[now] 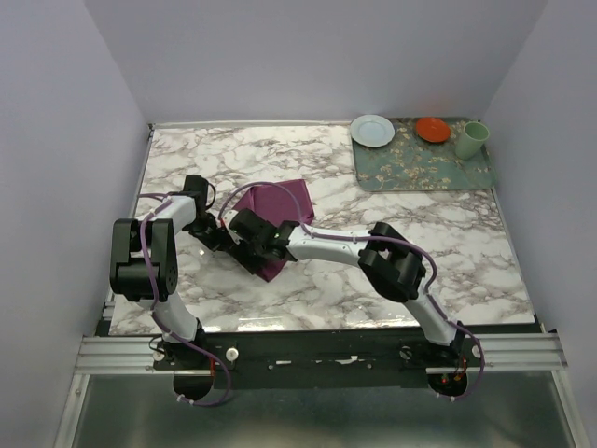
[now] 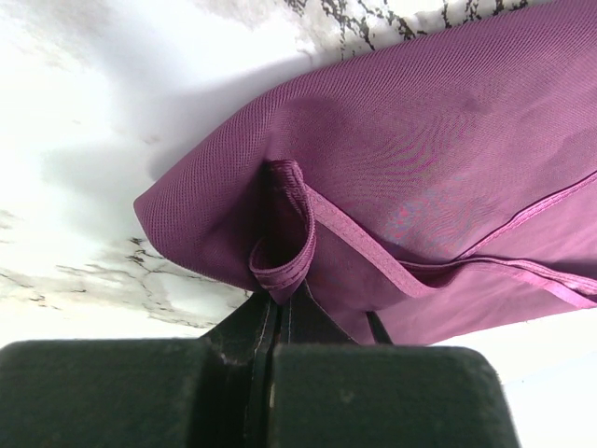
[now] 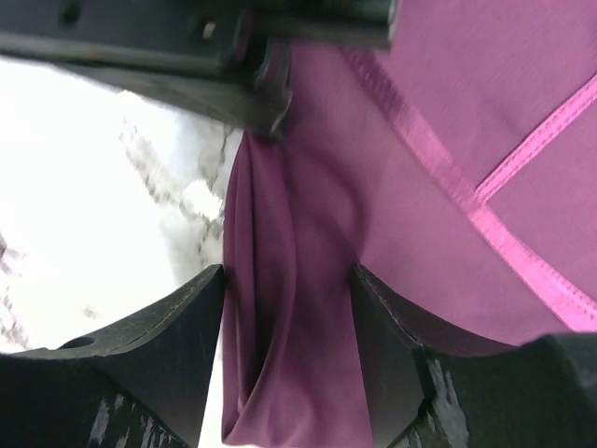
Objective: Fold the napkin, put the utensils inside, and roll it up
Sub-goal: Roll the napkin with the utensil
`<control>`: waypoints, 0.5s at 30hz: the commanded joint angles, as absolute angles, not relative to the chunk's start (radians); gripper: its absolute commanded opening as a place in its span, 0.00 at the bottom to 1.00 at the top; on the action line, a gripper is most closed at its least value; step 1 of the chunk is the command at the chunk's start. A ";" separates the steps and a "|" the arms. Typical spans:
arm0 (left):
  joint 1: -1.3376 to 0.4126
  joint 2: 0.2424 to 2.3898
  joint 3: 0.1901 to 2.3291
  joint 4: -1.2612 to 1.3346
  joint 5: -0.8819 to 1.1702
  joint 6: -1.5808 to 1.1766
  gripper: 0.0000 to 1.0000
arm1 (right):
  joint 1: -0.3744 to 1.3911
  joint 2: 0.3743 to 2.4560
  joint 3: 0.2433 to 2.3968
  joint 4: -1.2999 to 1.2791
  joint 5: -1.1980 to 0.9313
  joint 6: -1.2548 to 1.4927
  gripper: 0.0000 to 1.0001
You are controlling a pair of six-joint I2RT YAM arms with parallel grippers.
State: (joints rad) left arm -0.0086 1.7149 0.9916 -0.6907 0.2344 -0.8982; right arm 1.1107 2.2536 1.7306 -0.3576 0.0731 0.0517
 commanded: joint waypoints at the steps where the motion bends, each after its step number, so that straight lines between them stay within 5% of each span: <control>1: -0.017 1.767 0.951 -0.678 0.232 -0.899 0.00 | 1.118 2.168 1.700 -0.359 0.054 0.072 0.64; 15: -0.015 1.764 0.953 -0.678 0.238 -0.905 0.00 | 1.118 2.230 1.729 -0.356 0.005 0.077 0.53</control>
State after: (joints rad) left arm -0.0078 1.7153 0.9913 -0.6903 0.2363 -0.8982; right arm 1.1114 2.1921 1.7065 -0.3595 0.0322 0.0765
